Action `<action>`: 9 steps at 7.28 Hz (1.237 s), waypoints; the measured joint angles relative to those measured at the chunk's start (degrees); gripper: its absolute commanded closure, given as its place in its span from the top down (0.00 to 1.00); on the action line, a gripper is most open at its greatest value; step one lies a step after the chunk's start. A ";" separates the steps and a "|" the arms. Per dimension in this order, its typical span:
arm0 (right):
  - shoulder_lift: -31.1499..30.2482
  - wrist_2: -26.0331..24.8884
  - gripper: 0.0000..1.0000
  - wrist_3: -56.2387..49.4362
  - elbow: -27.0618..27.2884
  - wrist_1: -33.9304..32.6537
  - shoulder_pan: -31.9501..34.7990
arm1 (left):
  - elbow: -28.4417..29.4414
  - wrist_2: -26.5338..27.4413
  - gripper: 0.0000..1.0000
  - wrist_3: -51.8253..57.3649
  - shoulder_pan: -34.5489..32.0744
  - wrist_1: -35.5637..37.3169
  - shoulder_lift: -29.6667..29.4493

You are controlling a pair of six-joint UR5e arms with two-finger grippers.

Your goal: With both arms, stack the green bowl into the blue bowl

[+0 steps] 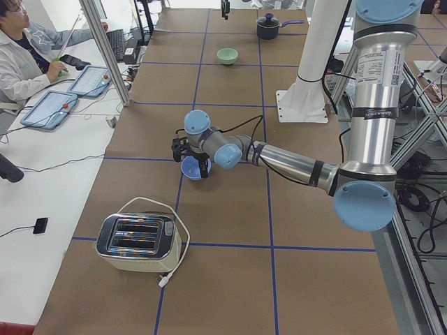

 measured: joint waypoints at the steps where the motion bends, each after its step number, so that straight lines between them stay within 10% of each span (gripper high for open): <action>1: 2.58 -1.97 1.00 5.48 0.66 0.02 -3.33 | 1.56 0.04 0.97 -0.27 0.54 -0.17 -1.50; 9: 9.29 -16.25 0.92 13.87 -0.63 3.31 -18.83 | 11.04 2.14 0.85 1.82 2.73 -5.19 -4.30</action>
